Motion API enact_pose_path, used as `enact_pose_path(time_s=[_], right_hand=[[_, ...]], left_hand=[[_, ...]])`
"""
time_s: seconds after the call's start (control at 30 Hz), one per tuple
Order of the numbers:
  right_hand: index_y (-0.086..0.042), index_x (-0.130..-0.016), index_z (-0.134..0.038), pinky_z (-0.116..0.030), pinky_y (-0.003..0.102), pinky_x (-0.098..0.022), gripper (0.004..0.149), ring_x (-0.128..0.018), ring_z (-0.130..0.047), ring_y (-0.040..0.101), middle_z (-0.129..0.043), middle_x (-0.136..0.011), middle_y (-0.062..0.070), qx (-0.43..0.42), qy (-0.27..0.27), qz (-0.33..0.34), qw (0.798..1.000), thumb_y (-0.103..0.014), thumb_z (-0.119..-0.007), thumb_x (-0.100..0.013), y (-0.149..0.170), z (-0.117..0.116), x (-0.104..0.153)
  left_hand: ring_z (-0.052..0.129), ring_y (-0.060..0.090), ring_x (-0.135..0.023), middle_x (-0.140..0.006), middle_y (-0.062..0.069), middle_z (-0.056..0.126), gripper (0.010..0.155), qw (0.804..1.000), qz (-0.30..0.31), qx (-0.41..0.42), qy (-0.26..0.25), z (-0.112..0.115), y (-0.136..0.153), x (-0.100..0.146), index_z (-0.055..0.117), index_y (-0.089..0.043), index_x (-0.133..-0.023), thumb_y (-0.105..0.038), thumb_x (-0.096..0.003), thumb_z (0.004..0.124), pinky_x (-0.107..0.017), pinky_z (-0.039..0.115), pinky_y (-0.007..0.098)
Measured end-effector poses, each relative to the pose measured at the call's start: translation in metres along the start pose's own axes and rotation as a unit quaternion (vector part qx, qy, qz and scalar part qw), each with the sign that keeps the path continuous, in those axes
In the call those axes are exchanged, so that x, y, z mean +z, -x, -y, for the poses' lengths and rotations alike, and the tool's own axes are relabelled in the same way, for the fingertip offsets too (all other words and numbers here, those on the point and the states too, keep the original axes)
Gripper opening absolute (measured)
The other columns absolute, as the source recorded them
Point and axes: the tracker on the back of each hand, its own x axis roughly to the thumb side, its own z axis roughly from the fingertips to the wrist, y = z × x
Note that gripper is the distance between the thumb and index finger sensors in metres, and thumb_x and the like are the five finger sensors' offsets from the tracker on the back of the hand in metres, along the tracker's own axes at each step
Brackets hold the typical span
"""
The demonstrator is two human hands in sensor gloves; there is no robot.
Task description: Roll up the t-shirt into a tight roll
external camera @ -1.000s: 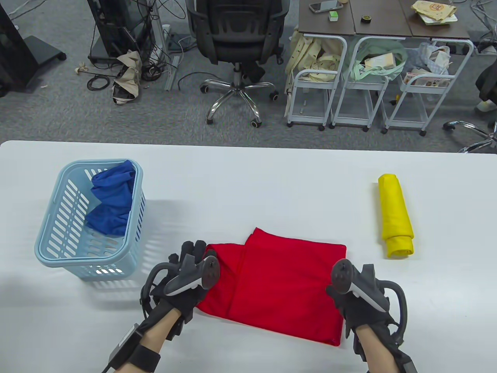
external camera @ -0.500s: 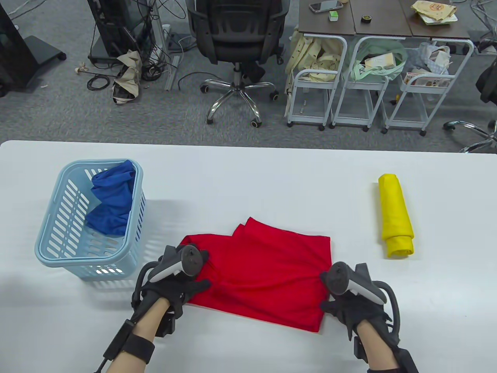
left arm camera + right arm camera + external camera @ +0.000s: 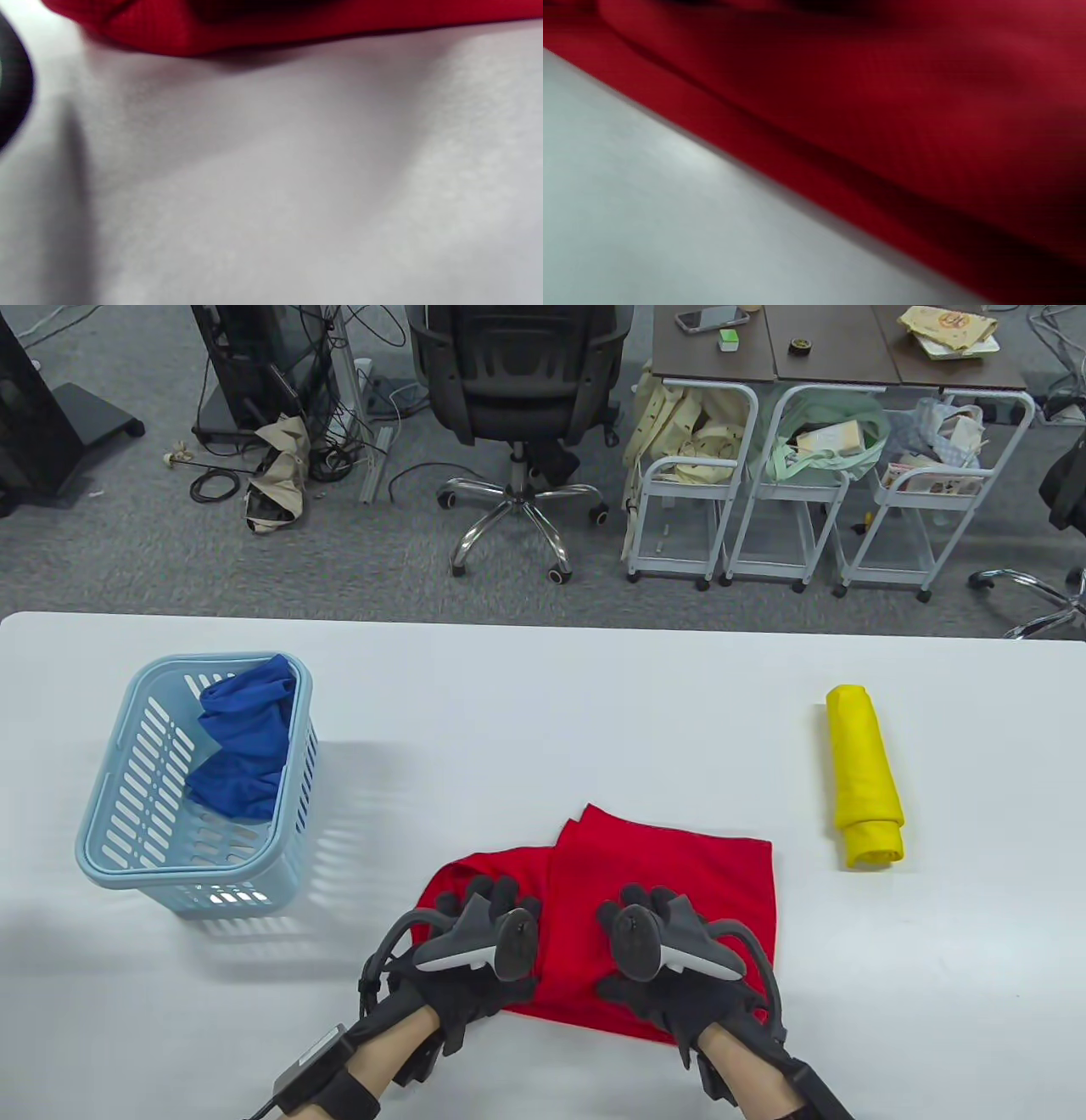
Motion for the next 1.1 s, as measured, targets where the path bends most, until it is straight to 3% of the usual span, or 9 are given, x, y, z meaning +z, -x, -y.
enact_pose_path(time_s=[0.2,0.37,0.5,0.63,0.77,0.83,0.93,1.03,1.1], right_hand=[[-0.028,-0.111,0.005,-0.017,0.064,-0.073,0.088,-0.106,0.009,0.042,0.011,-0.114,0.008,-0.054,-0.008,-0.067,0.996,-0.064,-0.054,-0.056,0.049,0.001,0.004],[-0.027,-0.112,-0.001,-0.023,0.063,-0.074,0.09,-0.107,0.004,0.04,0.005,-0.115,0.008,-0.092,-0.006,-0.118,0.989,-0.06,-0.062,-0.055,0.084,0.002,0.017],[-0.027,-0.115,-0.02,-0.032,0.063,-0.073,0.085,-0.11,-0.013,0.045,-0.015,-0.12,0.009,-0.084,0.018,-0.176,0.981,-0.052,-0.073,-0.054,0.098,0.011,0.031],[-0.022,-0.116,-0.044,-0.04,0.064,-0.072,0.074,-0.111,-0.031,0.05,-0.037,-0.122,0.017,-0.025,0.061,-0.23,0.971,-0.046,-0.076,-0.055,0.087,0.024,0.041],[-0.023,-0.117,-0.041,-0.04,0.063,-0.073,0.073,-0.112,-0.034,0.049,-0.036,-0.123,0.018,-0.039,0.133,-0.119,0.983,-0.051,-0.07,-0.057,0.046,0.034,0.044],[-0.025,-0.118,-0.035,-0.04,0.062,-0.074,0.076,-0.112,-0.033,0.048,-0.03,-0.123,0.017,-0.04,0.125,-0.024,0.991,-0.055,-0.069,-0.057,0.014,0.033,0.038],[-0.025,-0.119,-0.023,-0.038,0.061,-0.076,0.084,-0.112,-0.029,0.046,-0.019,-0.124,0.016,0.018,0.105,-0.007,0.994,-0.058,-0.068,-0.057,-0.018,0.024,0.019],[-0.026,-0.111,-0.031,-0.035,0.061,-0.077,0.064,-0.112,-0.028,0.041,-0.021,-0.12,0.012,0.065,0.085,-0.041,0.993,-0.047,-0.064,-0.061,-0.02,0.017,0.006],[-0.025,-0.101,-0.057,-0.04,0.06,-0.076,0.041,-0.11,-0.043,0.038,-0.043,-0.117,0.008,0.038,0.119,-0.065,0.99,-0.037,-0.064,-0.063,-0.005,0.025,0.011]], left_hand=[[-0.001,0.031,-0.113,-0.118,0.001,-0.009,0.08,0.991,-0.086,0.099,0.031,-0.002,0.056,-0.004,-0.002,-0.037,-0.109,-0.071,-0.0496,0.039,-0.076,0.016,0.069],[-0.001,0.03,-0.113,-0.119,0.0,-0.007,0.075,0.987,-0.111,0.113,0.027,-0.006,0.078,-0.002,0.005,-0.039,-0.111,-0.067,-0.0519,0.042,-0.075,0.012,0.069],[0.002,0.033,-0.113,-0.12,0.002,-0.004,0.072,0.983,-0.128,0.132,0.025,-0.007,0.089,0.001,0.008,-0.038,-0.112,-0.062,-0.0545,0.044,-0.075,0.012,0.069],[0.009,0.039,-0.113,-0.122,0.009,0.004,0.069,0.984,-0.131,0.114,-0.027,-0.011,0.082,0.01,0.023,-0.03,-0.116,-0.052,-0.0571,0.051,-0.077,0.02,0.069],[0.003,0.041,-0.111,-0.119,0.011,-0.008,0.079,0.991,-0.082,0.097,-0.044,-0.012,0.057,0.009,-0.001,-0.029,-0.112,-0.064,-0.0538,0.039,-0.077,0.021,0.069],[-0.001,0.04,-0.111,-0.117,0.01,-0.012,0.08,0.994,-0.048,0.099,-0.027,-0.007,0.039,0.001,-0.006,-0.027,-0.11,-0.066,-0.052,0.035,-0.078,0.02,0.068],[-0.004,0.044,-0.108,-0.115,0.012,-0.015,0.081,0.997,-0.036,0.061,0.022,0.004,0.02,-0.009,-0.007,-0.029,-0.109,-0.068,-0.0501,0.032,-0.074,0.012,0.071],[-0.004,0.046,-0.108,-0.114,0.015,-0.016,0.082,0.999,-0.037,0.026,0.012,0.003,0.018,-0.009,-0.013,-0.026,-0.107,-0.069,-0.0492,0.027,-0.074,0.014,0.071],[-0.008,0.041,-0.107,-0.112,0.009,-0.02,0.083,0.997,-0.044,0.062,0.027,0.004,0.025,-0.01,-0.015,-0.027,-0.105,-0.069,-0.049,0.03,-0.073,0.009,0.07]])
